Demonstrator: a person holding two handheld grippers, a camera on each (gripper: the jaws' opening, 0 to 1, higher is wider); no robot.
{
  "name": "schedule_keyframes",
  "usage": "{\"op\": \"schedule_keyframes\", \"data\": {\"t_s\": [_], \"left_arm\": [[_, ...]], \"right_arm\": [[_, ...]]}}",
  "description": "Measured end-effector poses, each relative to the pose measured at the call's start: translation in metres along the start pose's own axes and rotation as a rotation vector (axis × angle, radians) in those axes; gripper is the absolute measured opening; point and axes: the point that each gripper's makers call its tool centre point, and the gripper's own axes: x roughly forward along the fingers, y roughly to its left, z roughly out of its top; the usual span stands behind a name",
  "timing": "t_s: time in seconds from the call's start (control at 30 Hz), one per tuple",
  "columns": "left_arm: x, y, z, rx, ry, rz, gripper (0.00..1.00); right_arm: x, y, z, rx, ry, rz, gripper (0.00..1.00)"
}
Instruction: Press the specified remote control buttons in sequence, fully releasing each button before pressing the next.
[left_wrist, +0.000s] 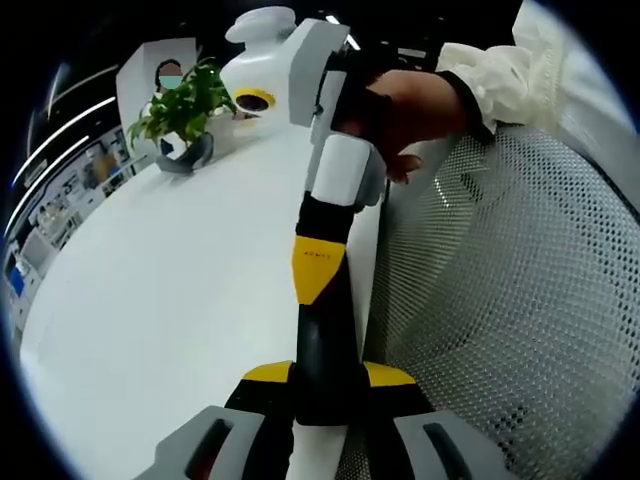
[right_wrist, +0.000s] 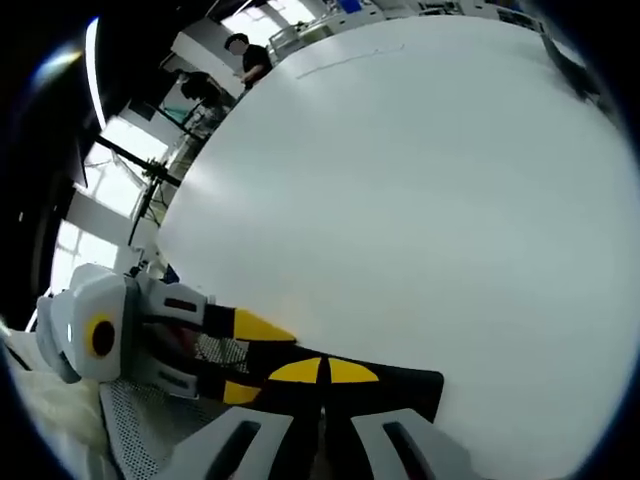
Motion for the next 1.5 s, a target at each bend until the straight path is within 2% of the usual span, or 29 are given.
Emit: {"op": "schedule_keyframes", "data": {"t_s": [0.1, 0.27, 0.43, 0.63, 0.77, 0.97, 1.1, 1.5], "left_arm": [[0.0, 0.0, 0.0, 0.003, -0.001, 0.001, 0.24], [0.0, 0.0, -0.001, 0.001, -0.001, 0.003, 0.24], [0.0, 0.0, -0.001, 0.001, -0.001, 0.003, 0.25], [0.0, 0.0, -0.001, -0.001, -0.002, 0.004, 0.25], [0.0, 0.0, -0.001, -0.007, 0.002, 0.006, 0.25], [0.0, -0.001, -0.001, -0.002, 0.007, 0.015, 0.25], [0.001, -0.001, 0.0, -0.004, 0.005, 0.014, 0.26], [0.001, -0.001, 0.0, -0.006, 0.008, 0.014, 0.26]], "right_arm": [[0.001, 0.0, 0.0, -0.021, -0.006, -0.007, 0.0], [0.003, -0.002, 0.002, -0.006, -0.02, -0.016, 0.0], [0.003, -0.002, 0.002, -0.039, -0.025, -0.027, 0.0], [0.003, -0.001, 0.002, -0.006, -0.017, -0.007, 0.0], [0.001, 0.0, 0.001, -0.014, -0.006, -0.013, 0.0], [-0.007, -0.002, 0.004, 0.03, -0.029, 0.005, 0.0], [-0.008, -0.003, -0.001, 0.073, -0.001, 0.013, 0.0], [-0.003, 0.004, -0.012, 0.065, 0.064, 0.028, 0.0]]}}
